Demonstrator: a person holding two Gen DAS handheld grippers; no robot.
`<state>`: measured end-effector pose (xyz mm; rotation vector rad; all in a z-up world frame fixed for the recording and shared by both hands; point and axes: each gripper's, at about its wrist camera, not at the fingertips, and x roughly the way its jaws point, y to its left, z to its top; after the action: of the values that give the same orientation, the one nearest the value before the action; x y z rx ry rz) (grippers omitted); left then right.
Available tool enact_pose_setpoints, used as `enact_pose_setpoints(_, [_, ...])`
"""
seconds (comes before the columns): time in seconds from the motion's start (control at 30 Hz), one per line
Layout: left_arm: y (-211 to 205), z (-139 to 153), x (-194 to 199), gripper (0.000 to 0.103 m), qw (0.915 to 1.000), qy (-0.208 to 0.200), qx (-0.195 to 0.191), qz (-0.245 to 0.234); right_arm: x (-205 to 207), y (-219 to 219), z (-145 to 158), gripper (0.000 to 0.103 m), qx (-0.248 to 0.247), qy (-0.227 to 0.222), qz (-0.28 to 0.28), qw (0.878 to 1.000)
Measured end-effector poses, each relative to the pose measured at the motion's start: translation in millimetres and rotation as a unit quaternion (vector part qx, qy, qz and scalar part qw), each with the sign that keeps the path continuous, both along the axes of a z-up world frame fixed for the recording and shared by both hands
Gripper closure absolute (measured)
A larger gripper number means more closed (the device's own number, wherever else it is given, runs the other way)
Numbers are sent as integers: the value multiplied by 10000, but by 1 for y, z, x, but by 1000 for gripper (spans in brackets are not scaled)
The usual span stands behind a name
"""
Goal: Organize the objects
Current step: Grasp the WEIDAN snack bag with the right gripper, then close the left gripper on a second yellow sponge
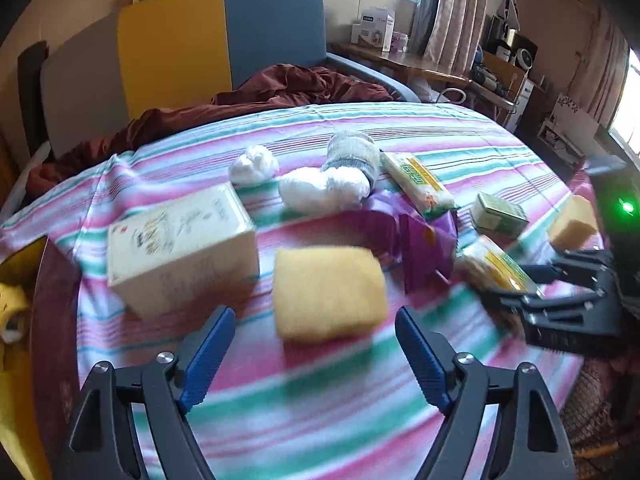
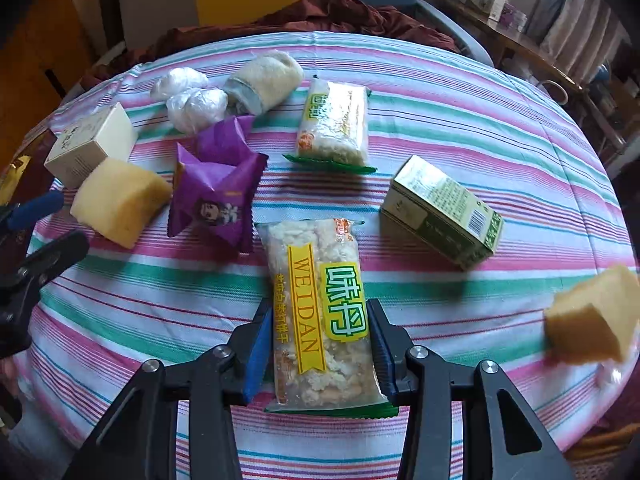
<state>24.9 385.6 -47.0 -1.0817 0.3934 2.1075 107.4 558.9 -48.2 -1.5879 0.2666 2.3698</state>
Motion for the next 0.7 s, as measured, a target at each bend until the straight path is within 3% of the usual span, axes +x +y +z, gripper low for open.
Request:
enact_pose_setpoints(0.23, [28, -12, -5, 19, 9997, 142, -211, -26, -1, -4, 0, 58, 81, -8, -31, 10000])
enact_pose_setpoints(0.33, [29, -18, -7, 19, 9998, 161, -127, -7, -2, -7, 0, 58, 150, -19, -5, 9999])
enact_pose_setpoints(0.47, [25, -29, -11, 39, 9999, 108, -36, 35, -3, -6, 0, 57, 201, -24, 32, 9998])
enact_pose_setpoints(0.7, [22, -30, -12, 40, 9998, 54, 171, 17, -4, -9, 1, 57, 271, -33, 47, 9996])
